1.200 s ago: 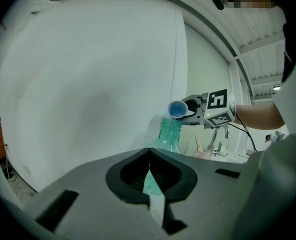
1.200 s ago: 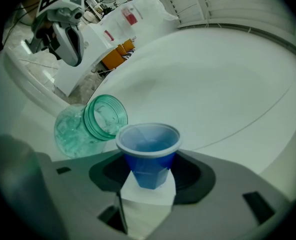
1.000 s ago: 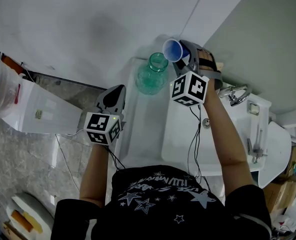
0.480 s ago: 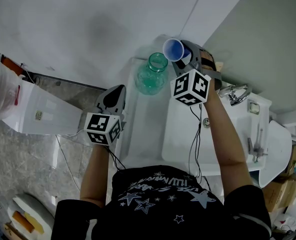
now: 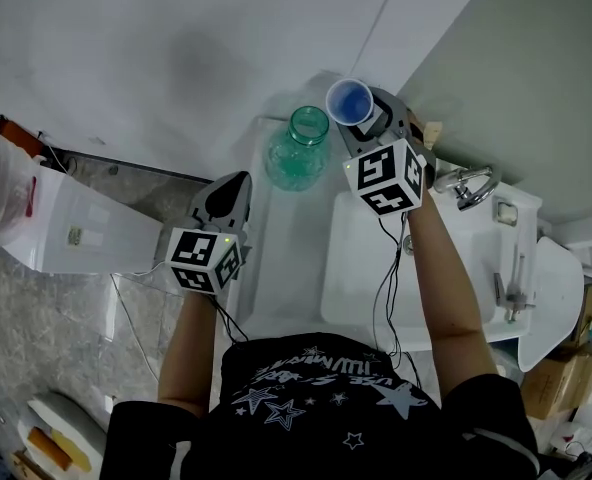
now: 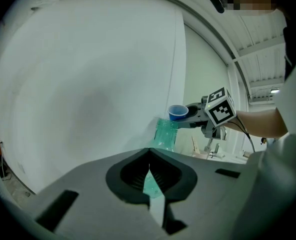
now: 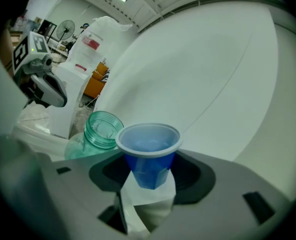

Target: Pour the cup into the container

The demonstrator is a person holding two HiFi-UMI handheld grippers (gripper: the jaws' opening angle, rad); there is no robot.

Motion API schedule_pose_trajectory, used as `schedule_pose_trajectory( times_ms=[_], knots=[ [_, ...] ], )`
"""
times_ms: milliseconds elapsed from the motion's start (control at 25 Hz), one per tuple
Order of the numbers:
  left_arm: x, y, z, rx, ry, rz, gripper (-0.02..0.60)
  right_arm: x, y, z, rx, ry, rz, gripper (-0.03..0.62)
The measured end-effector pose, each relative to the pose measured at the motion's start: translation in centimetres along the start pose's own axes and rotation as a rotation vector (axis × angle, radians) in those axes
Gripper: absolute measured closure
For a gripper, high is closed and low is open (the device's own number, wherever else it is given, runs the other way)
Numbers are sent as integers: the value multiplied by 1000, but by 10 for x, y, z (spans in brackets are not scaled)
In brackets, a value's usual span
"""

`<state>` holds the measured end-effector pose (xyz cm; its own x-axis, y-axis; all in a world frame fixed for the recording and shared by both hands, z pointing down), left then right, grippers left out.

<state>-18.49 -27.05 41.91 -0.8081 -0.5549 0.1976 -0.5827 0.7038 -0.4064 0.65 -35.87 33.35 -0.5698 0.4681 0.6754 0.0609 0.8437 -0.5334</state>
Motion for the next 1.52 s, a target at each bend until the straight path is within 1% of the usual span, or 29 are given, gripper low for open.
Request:
schedule_pose_trajectory(
  times_ms=[280,440,640,760,1080,1360,1520],
  knots=[
    [-6,-9,4,3,-15,-19,569,2,-6,-32,5,-219,60,350],
    [-7,-16,2,19,-22,-29,569,13,-14,-52,-5,-361,105,350],
    [-7,-25,-3,41,-20,-29,569,26,-27,-83,18,-499,137,349],
    [-3,-30,-6,50,-22,-21,569,35,-35,-96,19,-545,136,349],
    [8,-42,-15,73,-6,-2,569,63,-52,-119,-29,-650,119,347],
    [14,-49,-24,91,9,3,569,89,-70,-145,16,-710,122,346],
    [15,-51,-29,107,21,1,569,103,-78,-156,42,-720,139,345]
  ],
)
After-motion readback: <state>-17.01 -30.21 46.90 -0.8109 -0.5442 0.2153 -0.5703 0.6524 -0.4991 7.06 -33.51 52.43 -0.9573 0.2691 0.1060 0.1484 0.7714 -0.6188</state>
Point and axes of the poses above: the fingertips, and each gripper's own axes: y backward along the fingers, x to its left, z out of its top, the point moved 3 cm from there along y, backward along the fingers, and after that the axes turned 15 degrees about x, right-handed, at the moved point
